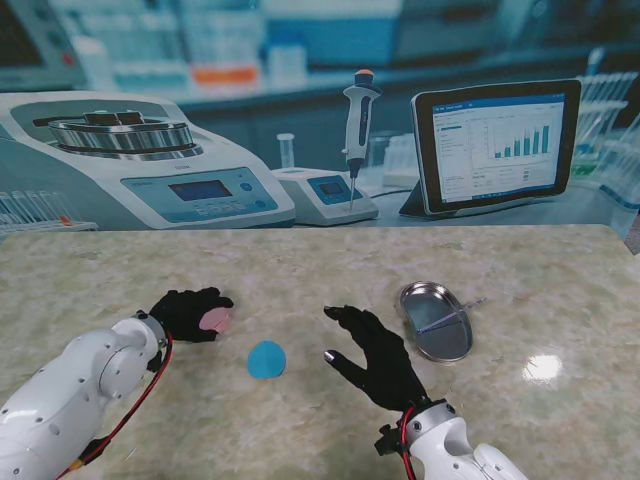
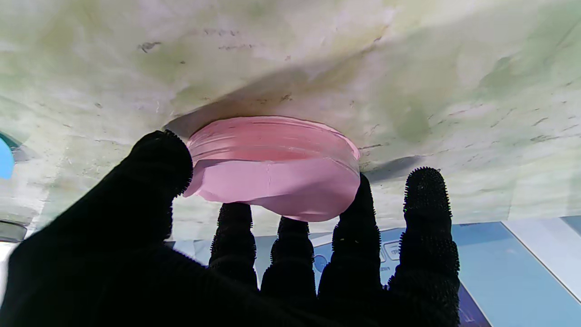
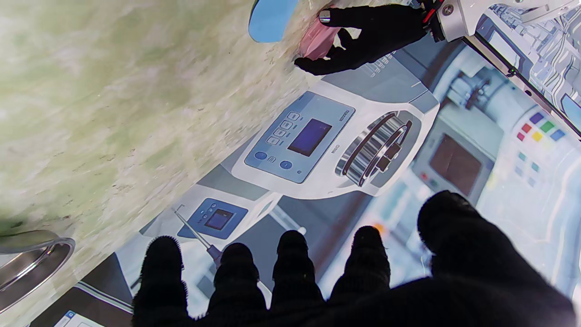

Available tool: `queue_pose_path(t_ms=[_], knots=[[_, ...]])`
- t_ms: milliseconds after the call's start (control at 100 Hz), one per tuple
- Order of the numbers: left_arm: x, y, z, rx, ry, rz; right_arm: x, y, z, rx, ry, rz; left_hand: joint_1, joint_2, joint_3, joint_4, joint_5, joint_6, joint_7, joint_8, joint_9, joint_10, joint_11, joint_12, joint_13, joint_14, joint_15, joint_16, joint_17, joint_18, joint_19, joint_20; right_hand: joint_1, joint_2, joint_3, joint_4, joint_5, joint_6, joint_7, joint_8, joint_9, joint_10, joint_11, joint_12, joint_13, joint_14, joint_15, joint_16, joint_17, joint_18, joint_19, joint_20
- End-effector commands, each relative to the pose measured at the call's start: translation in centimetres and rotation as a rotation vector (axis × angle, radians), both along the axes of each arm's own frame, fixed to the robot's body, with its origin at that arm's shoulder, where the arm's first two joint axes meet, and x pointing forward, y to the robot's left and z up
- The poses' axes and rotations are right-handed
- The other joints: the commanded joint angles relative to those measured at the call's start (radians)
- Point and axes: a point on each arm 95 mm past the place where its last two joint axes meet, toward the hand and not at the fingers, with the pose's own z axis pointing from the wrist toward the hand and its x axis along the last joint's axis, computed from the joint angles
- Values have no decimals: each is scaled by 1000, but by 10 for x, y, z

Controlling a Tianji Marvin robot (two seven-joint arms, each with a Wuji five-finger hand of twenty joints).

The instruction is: Line a culture dish with filter paper and press it flat with a glass rod

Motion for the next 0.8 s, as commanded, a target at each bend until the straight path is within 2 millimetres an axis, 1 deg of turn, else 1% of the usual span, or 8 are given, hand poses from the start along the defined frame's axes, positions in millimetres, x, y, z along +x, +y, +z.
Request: queue_pose_path(t_ms=[0,170,360,700,720,740,760,790], knots=[[-2,0,-4,1,14,-4,-2,2,0,5,7,-1,12,-14,68,18,2,-20,103,31,11,-15,30,24,46,-12,67,34,17,-5,52,41,33,9,-26,18,-12,-8,8,14,-13,-27,10,-9,-2,-27,14,-4,-5,-16,16,0],[0,-1,-4,-3,10,-7,-2,2,0,7,7,-3,10,-33,117,17,-2,-11,178,47,22,-11,63,21,73,-19,149,70,40,-19,88,42,35,11,-28,18,-12,-8,8,18,-12,-26,11,-9,-3,-27,14,-4,-5,-17,19,0],[0,-1,-4,-6,1,-13,-2,1,0,9,7,-4,50,-39,138,21,-4,-3,199,44,24,-9,75,18,96,-25,220,103,72,-34,129,50,38,12,-30,19,-12,-9,10,25,-12,-26,12,-9,-2,-28,15,-4,-6,-17,20,-1],[2,-2,-2,-29,-13,-11,-2,1,0,9,7,-5,147,-27,134,30,-7,22,233,55,31,-5,99,13,124,-25,211,86,117,-43,135,24,41,13,-34,21,-14,-9,12,38,-13,-27,12,-10,-3,-28,14,-5,-6,-17,22,-3],[2,-2,-2,-30,-14,-12,-2,1,0,9,7,-5,150,-27,132,31,-7,22,235,56,28,16,98,12,126,-24,210,84,120,-44,135,23,41,12,-35,21,-14,-9,12,39,-13,-26,12,-10,-3,-28,14,-5,-6,-17,22,-3],[2,-2,-1,-30,-15,-12,-2,1,0,9,7,-5,154,-27,130,31,-8,24,251,63,30,1,101,11,129,-25,206,81,123,-46,137,20,41,13,-35,21,-14,-9,12,39,-12,-27,12,-10,-3,-28,14,-5,-6,-17,22,-3],[2,-2,-1,-31,-17,-13,-2,1,0,9,7,-5,156,-27,129,32,-5,22,266,70,28,17,102,10,135,-28,204,78,125,-46,138,17,41,13,-35,21,-14,-9,12,40,-13,-27,12,-10,-3,-28,14,-5,-6,-17,22,-3],[2,-2,0,-33,-19,-14,-2,1,0,9,7,-5,157,-29,131,32,-12,21,304,88,28,21,103,8,141,-29,202,76,129,-47,141,13,41,13,-35,21,-14,-8,12,40,-13,-27,12,-11,-3,-28,14,-5,-6,-17,22,-3]])
